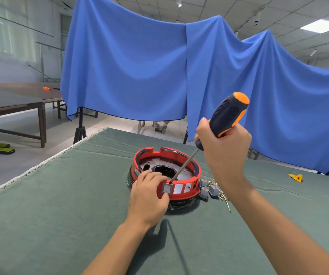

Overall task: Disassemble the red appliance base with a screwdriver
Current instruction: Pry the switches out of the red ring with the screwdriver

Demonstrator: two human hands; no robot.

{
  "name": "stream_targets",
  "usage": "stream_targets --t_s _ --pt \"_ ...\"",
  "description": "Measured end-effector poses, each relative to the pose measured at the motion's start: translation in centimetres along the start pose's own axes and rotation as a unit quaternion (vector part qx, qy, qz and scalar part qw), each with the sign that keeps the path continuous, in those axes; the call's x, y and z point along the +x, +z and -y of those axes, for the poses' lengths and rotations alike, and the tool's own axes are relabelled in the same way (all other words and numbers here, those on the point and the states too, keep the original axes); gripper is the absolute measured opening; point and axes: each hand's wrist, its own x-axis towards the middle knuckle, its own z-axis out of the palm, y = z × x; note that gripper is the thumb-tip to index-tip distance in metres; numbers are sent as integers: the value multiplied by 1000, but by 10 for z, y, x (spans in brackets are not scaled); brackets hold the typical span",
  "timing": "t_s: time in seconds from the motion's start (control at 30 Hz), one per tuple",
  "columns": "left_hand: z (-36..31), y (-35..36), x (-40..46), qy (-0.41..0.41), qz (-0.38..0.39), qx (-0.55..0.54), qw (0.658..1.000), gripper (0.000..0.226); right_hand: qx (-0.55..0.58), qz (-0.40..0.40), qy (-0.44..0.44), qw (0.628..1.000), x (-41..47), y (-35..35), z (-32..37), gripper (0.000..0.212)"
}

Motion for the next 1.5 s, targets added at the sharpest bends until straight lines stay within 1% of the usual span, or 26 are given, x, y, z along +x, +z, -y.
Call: stream_targets --t_s 0.07,0.23,0.37,0.8,0.87,1.0,1.13,1.23,1.37,1.5 --pt "-1 1 0 -7 1 2 1000 37 -3 0 -2 1000 0 1 -1 45" --pt "-1 3 0 -12 19 22 1000 47 -18 -10 -14 1000 -1 3 -5 45" --pt "-1 4 -1 -11 29 40 999 52 -8 -17 -2 1000 -2 4 -9 45" --pt "-3 6 0 -14 35 71 997 50 -19 -17 -27 999 -2 7 -13 43" --pt "-4 7 -1 -13 33 77 996 50 -21 -19 -22 999 0 10 -14 43" --pt "-5 10 -1 -17 30 100 994 49 -15 -11 -12 1000 10 24 -14 32" --pt "-5 12 -1 -22 26 100 994 47 -32 -7 -4 999 25 40 -21 32" --pt "-6 12 0 -25 25 101 994 45 -62 -3 18 998 39 50 -28 30" --pt "-5 13 1 -27 12 94 995 42 -101 16 31 994 53 58 -43 36" --pt "-4 14 2 -23 4 92 996 40 -84 23 89 992 67 68 -57 38"
